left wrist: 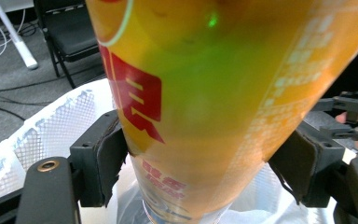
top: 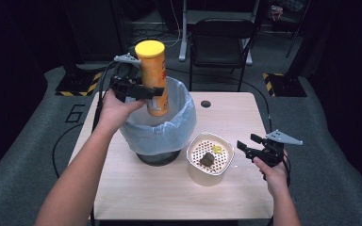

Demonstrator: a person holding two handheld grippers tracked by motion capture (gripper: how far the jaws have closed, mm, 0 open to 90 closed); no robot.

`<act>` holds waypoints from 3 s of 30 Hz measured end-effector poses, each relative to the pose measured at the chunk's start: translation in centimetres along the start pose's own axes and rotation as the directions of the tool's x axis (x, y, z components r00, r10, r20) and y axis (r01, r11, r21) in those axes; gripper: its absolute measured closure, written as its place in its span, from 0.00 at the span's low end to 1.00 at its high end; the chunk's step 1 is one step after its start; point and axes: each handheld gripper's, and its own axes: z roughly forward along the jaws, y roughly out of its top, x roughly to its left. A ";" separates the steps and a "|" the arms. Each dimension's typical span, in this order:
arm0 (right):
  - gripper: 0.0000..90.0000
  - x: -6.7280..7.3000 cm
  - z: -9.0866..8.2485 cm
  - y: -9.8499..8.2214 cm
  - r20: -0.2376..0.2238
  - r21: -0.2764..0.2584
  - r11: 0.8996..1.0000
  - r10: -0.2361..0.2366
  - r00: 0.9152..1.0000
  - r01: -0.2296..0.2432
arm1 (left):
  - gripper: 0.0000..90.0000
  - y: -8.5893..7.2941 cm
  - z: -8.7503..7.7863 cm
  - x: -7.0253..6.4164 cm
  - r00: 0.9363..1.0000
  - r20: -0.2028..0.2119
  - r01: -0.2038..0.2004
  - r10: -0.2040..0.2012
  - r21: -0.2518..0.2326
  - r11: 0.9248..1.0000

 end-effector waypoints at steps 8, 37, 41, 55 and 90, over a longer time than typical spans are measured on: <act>0.28 0.0 0.1 0.0 -0.002 0.002 1.000 -0.002 1.000 0.002 | 0.26 -0.1 1.9 0.6 1.000 -0.018 -0.008 0.009 0.061 0.998; 0.28 -0.2 0.0 -0.1 0.002 -0.003 1.000 0.007 1.000 -0.007 | 0.17 -0.7 0.6 1.8 0.996 -0.085 0.030 -0.022 0.099 0.995; 0.28 -0.2 -0.1 -0.1 0.001 -0.001 1.000 0.005 1.000 -0.005 | 0.20 -1.0 -0.8 1.7 0.998 -0.065 0.013 -0.007 0.095 0.995; 0.28 -0.2 -0.1 -0.2 0.006 0.008 1.000 -0.002 1.000 0.002 | 0.30 -3.5 -7.0 1.4 1.000 -0.003 0.023 -0.023 0.015 1.000; 0.27 -1.3 -0.1 -1.4 0.077 0.052 0.999 -0.008 0.997 0.004 | 0.29 -21.4 -9.9 5.1 0.992 -0.044 0.119 -0.117 0.027 0.993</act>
